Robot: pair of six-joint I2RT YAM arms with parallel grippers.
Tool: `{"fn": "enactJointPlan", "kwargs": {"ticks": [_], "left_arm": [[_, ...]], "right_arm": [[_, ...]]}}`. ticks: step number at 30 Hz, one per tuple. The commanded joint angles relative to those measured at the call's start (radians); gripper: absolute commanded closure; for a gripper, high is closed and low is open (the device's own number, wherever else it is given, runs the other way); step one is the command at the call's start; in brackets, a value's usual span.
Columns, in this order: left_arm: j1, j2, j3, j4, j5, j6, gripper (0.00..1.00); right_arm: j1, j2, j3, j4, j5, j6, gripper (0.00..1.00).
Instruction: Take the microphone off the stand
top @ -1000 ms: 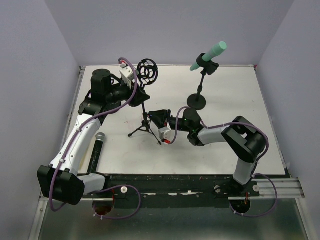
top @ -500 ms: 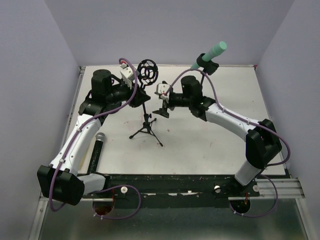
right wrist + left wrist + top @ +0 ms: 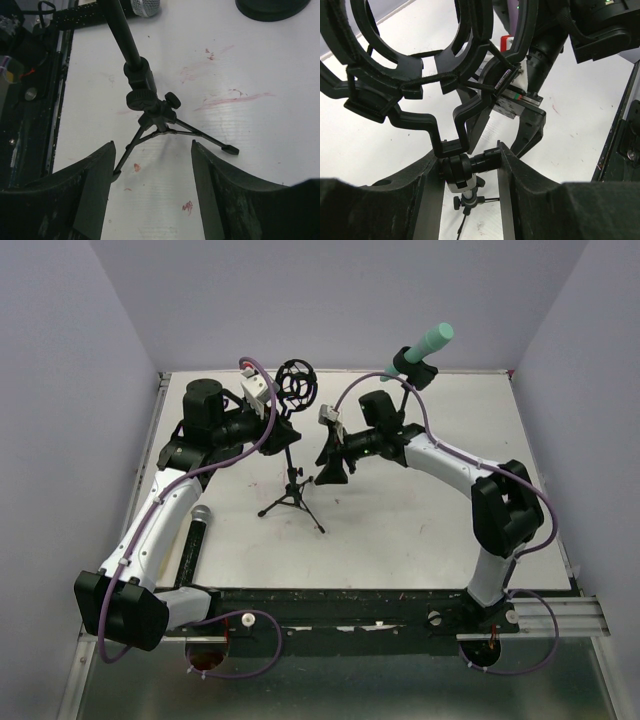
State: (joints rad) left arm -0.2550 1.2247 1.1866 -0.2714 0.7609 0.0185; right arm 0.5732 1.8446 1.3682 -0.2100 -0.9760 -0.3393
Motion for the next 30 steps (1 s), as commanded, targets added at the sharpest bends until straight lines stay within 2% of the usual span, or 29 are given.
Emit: {"fn": "enactJointPlan", "kwargs": {"ticks": [1,3,16,24,30], "left_arm": [[0.008,-0.022,-0.018,0.026,0.012,0.014,1.00],[0.011,-0.021,-0.016,0.026,0.012,0.008,1.00],[0.023,-0.007,-0.015,0.043,0.018,-0.012,1.00],[0.028,-0.002,-0.015,0.040,0.015,-0.012,1.00],[0.037,0.002,-0.010,0.047,0.014,-0.057,1.00]], "right_arm": [[0.005,0.047,0.065,0.122,-0.093,0.166,0.34],[0.010,0.067,0.081,0.155,-0.107,0.215,0.36],[0.033,0.111,0.088,0.170,-0.119,0.246,0.44],[0.047,0.133,0.098,0.176,-0.112,0.238,0.62],[0.050,0.113,0.089,0.199,-0.093,0.227,0.94]]}}
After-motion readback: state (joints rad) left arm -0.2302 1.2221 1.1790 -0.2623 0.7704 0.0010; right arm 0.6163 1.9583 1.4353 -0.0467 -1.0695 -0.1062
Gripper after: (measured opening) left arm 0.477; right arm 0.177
